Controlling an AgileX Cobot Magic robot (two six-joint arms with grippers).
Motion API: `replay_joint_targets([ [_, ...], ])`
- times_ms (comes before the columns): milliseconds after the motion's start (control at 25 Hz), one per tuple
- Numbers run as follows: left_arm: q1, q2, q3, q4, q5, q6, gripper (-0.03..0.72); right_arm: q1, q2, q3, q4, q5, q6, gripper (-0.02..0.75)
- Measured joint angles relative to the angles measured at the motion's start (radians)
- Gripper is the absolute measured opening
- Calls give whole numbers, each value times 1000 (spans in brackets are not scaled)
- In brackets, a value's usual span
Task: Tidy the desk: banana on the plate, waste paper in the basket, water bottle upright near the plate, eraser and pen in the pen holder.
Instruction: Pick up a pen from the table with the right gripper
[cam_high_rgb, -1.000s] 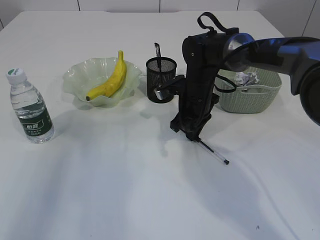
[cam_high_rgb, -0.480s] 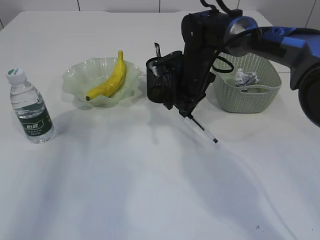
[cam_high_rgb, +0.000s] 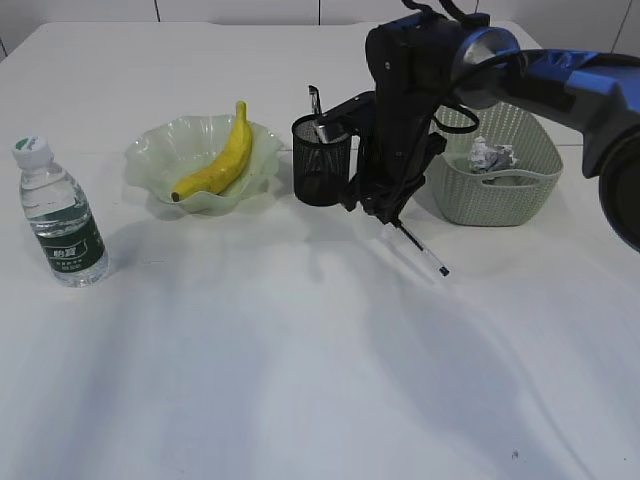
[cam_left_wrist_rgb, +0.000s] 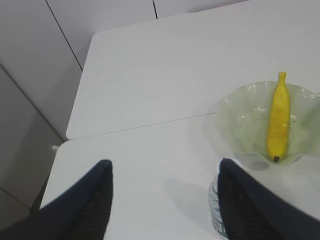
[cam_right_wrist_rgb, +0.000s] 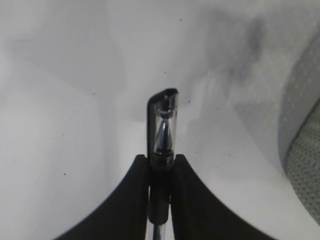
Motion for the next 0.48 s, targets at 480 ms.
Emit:
replay_joint_targets([
  [480,0,0,0,0,0,0,466,-4,-28,0,-5,1,8,83],
])
